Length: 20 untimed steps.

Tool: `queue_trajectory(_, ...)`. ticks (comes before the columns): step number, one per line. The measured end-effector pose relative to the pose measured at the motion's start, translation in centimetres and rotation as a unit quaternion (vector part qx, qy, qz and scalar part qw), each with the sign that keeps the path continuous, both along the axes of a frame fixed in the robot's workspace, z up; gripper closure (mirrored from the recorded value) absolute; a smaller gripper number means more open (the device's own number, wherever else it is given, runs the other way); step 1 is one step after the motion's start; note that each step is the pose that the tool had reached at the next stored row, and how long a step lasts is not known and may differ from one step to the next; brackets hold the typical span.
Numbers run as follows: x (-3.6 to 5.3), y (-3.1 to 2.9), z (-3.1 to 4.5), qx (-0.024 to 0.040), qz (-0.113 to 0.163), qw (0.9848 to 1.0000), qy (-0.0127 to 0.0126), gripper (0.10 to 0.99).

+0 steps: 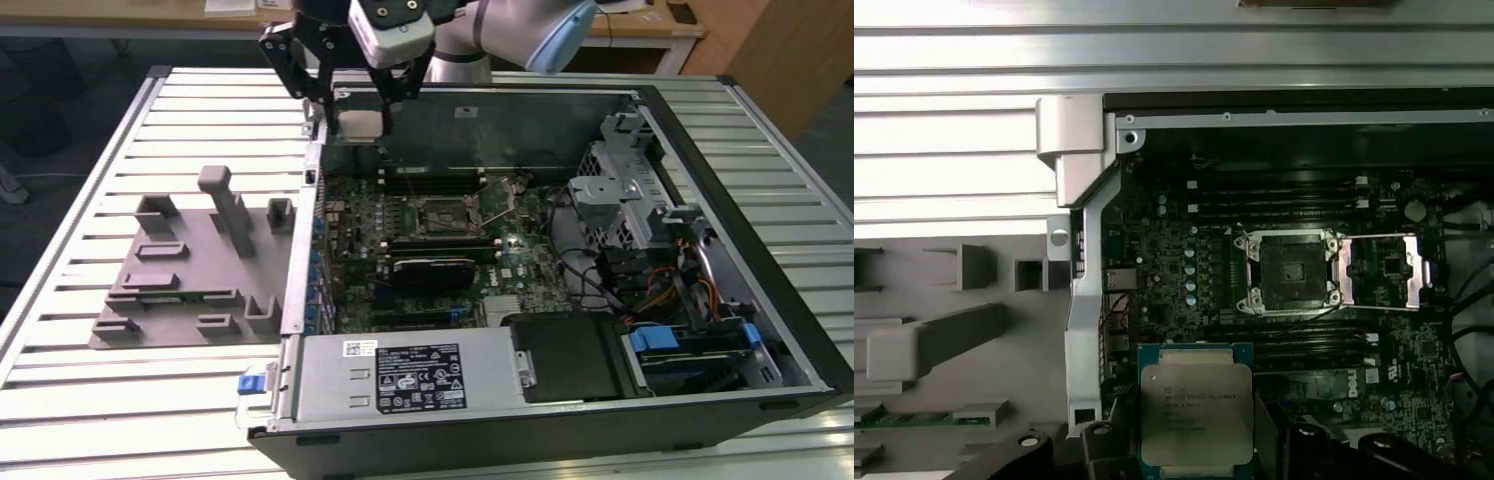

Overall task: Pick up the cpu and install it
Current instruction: 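Pick up the cpu and move it towards the insertion slot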

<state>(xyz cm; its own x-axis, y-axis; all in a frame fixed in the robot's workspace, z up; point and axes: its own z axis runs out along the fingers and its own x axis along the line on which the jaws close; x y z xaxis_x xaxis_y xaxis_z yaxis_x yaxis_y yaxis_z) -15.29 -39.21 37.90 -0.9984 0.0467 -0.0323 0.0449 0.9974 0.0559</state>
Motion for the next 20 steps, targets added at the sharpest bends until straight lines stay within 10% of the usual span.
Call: queue_trajectory(20, 5.95, 0.30, -0.11, 0.0000, 0.000, 1.0000, 0.0007, 0.545)
